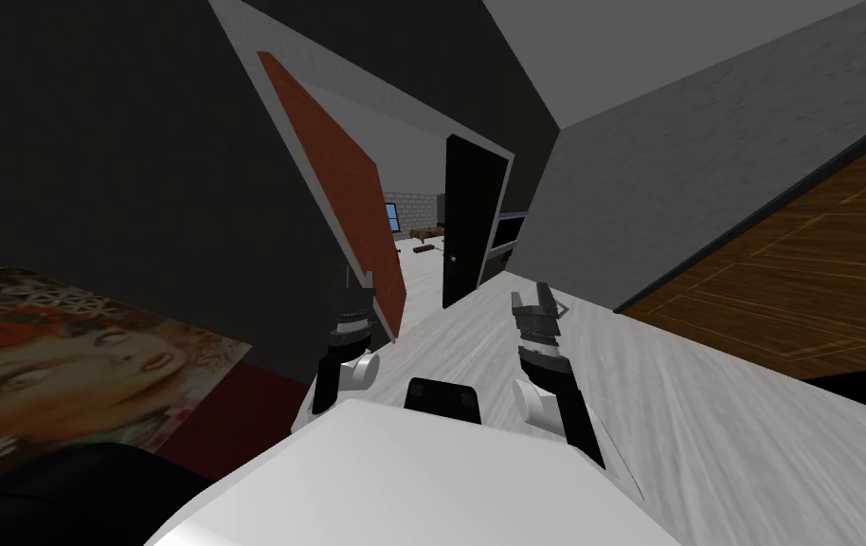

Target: Push the door open

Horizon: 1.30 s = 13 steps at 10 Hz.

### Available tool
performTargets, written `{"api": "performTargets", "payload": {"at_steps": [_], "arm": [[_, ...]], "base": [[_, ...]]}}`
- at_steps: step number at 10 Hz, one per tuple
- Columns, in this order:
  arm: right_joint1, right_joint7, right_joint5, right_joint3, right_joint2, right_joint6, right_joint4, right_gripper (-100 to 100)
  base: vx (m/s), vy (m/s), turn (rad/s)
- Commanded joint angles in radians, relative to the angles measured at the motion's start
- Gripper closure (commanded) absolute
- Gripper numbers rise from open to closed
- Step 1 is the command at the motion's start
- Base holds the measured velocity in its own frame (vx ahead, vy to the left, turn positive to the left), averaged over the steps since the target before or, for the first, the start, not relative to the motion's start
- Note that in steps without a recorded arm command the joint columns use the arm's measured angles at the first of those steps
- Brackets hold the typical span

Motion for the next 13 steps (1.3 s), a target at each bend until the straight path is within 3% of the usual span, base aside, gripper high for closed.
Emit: {"api": "performTargets", "payload": {"at_steps": [1,13], "arm": [[-0.024,-0.011,0.002,0.013,-0.010,-0.002,0.036,-100],[-0.198,-0.086,0.018,0.106,-0.059,-0.019,0.298,-100]], "base": [[0.145,0.066,-0.001],[0.123,-0.044,-0.001]]}}
